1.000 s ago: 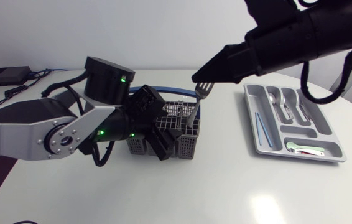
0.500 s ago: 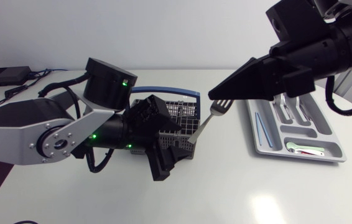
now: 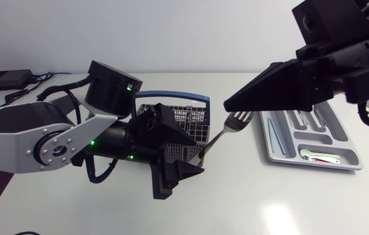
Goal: Unload the cutlery basket into the drawer organizer.
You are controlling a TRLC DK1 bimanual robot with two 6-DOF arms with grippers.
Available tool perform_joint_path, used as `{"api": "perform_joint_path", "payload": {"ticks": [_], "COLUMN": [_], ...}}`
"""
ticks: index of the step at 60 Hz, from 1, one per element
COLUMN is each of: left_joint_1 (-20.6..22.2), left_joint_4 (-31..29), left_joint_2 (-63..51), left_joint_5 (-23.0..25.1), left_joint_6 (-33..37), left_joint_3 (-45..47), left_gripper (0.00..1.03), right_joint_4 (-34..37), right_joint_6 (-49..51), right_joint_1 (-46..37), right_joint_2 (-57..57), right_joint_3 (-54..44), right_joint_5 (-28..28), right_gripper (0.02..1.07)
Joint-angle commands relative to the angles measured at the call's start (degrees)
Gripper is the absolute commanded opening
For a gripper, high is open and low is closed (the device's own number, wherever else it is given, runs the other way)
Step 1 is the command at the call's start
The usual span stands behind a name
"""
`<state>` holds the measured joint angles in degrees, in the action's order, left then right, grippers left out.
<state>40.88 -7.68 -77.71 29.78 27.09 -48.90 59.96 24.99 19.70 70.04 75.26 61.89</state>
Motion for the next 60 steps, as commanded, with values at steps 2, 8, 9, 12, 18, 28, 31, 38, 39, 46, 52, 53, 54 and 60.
{"api": "perform_joint_path", "payload": {"ticks": [2,8,9,12,18,28,31,38,39,46,52,53,54,60], "left_joint_1": [-0.6,-0.7,-0.7,-0.8,-0.4,-0.1,0.1,0.6,0.6,0.8,1.3,1.4,1.6,2.6], "left_joint_4": [-1.3,-2.1,-2.2,-2.5,-4.0,-6.6,-7.1,-7.4,-7.4,-7.7,-8.1,-8.2,-8.4,-8.5], "left_joint_2": [2.2,3.4,3.7,4.4,5.2,5.4,5.4,5.3,5.3,5.2,5.1,5.1,5.0,4.7], "left_joint_5": [1.8,3.0,3.2,3.8,4.2,5.9,6.1,6.2,6.2,6.5,6.7,6.7,6.7,6.7], "left_joint_6": [1.7,2.2,2.2,2.3,3.0,4.0,4.3,4.5,4.5,4.5,4.6,4.7,4.8,4.9], "left_joint_3": [-0.9,-0.5,-0.4,-0.2,-0.1,-0.2,-0.2,-0.2,-0.2,-0.3,-0.3,-0.3,-0.3,-0.1], "left_gripper": [0.72,0.60,0.58,0.53,0.42,0.37,0.37,0.36,0.36,0.29,0.24,0.24,0.22,0.10], "right_joint_4": [2.2,4.1,4.4,5.3,6.6,6.9,7.0,7.1,7.1,7.1,7.1,7.1,7.1,7.1], "right_joint_6": [3.0,5.2,5.5,6.6,8.1,8.4,8.4,8.4,8.4,8.5,8.6,8.7,8.8,9.1], "right_joint_1": [-0.5,-0.5,-0.5,-0.5,-0.8,-0.8,-0.8,-0.6,-0.6,-0.6,-0.4,-0.4,-0.3,0.1], "right_joint_2": [-0.7,-0.8,-0.8,-0.8,-1.2,-1.7,-1.9,-2.0,-2.1,-2.4,-3.0,-3.1,-3.2,-3.7], "right_joint_3": [0.6,0.8,0.8,0.8,0.8,1.0,1.1,1.0,0.9,1.0,1.0,1.0,1.0,0.8], "right_joint_5": [1.4,2.0,2.1,2.5,3.2,3.3,3.6,3.9,3.9,4.2,4.4,4.4,4.4,4.4], "right_gripper": [0.07,0.07,0.07,0.07,0.07,0.07,0.07,0.07,0.07,0.07,0.07,0.07,0.07,0.07]}}
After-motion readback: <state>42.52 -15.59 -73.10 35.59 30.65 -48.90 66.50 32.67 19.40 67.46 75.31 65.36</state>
